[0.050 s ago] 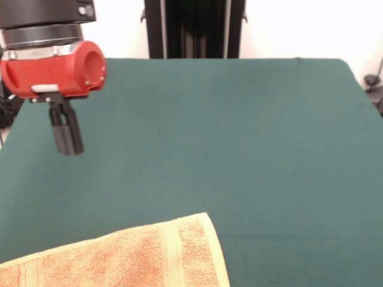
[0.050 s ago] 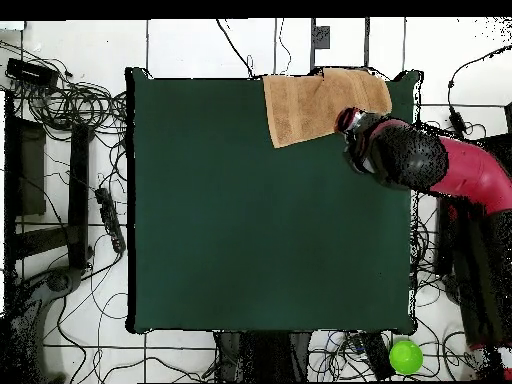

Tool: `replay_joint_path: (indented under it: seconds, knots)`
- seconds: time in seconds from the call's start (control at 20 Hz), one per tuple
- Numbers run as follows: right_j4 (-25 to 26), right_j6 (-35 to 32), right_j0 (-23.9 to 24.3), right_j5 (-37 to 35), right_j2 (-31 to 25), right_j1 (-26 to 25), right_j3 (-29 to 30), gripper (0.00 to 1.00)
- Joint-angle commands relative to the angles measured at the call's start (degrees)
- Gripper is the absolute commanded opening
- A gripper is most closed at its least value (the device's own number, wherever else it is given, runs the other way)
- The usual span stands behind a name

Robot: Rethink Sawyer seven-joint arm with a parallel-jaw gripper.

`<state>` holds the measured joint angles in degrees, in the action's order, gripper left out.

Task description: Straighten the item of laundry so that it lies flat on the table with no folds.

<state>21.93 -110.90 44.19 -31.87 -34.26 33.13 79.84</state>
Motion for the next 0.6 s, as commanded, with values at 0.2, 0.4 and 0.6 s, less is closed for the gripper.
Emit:
replay_joint_path:
  seconds: [0.2,0.4,0.6]
  knots:
    - [-6.62,-18.51,-6.45,4.73,7.56,1.7,12.82,0.0]
    - [-8.83,-21.24,-9.16,7.99,9.63,2.36,15.26,0.0]
    - [-11.61,-23.88,-12.09,10.76,11.59,2.89,17.45,0.0]
